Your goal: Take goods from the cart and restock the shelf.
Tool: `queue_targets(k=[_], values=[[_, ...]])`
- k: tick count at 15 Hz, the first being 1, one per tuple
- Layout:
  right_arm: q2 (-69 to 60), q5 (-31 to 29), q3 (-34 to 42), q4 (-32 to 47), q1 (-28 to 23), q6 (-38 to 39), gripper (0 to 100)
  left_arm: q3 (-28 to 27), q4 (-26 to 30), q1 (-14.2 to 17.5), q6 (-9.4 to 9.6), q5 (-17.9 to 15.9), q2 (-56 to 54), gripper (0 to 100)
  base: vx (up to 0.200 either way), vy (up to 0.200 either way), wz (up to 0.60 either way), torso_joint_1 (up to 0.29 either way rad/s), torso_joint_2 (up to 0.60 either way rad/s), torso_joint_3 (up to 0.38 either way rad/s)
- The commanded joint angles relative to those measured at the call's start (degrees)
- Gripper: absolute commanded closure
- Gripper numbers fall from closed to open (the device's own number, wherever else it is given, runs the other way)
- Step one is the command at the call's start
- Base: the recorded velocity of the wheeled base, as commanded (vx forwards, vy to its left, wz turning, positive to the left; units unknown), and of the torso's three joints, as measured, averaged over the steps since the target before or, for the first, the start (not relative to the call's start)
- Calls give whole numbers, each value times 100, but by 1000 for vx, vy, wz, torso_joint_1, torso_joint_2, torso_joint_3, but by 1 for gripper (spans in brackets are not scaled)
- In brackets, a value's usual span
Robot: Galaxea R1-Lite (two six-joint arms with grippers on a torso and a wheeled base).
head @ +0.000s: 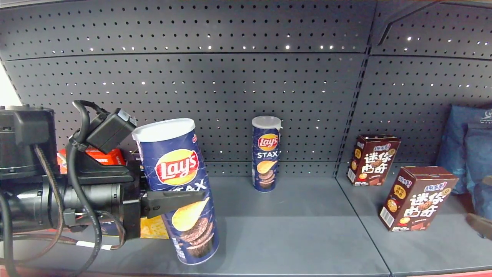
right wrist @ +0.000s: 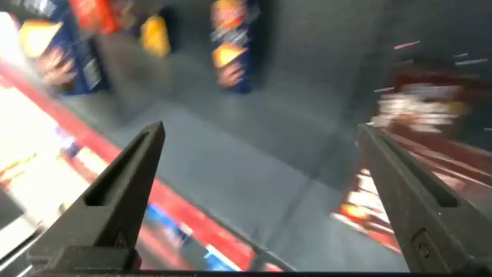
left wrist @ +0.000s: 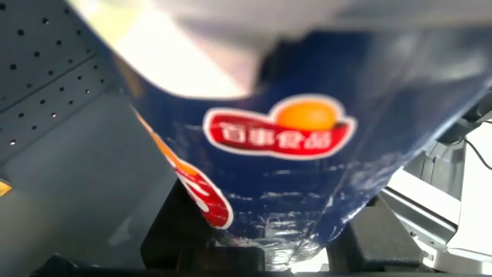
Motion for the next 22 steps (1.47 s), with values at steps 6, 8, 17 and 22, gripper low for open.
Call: queue_targets(k=[6, 8, 17, 22], values=[[2831, -51, -1628, -560, 725, -78, 0, -24, -1, -8, -1, -27, 20, 100, 0, 0, 0, 0, 0, 0], [3463, -16, -1988, -789, 725, -87, 0, 11, -1, -34, -1, -27, 11, 100, 0, 0, 0, 0, 0, 0], [5292, 854, -2586, -1826, 355, -271, 0, -16, -1, -105, 8, -36, 2, 100, 0, 0, 0, 0, 0, 0], [5740, 1988, -2577, -2582, 65, -280, 0, -77, -10, -113, -1, -27, 20, 100, 0, 0, 0, 0, 0, 0]])
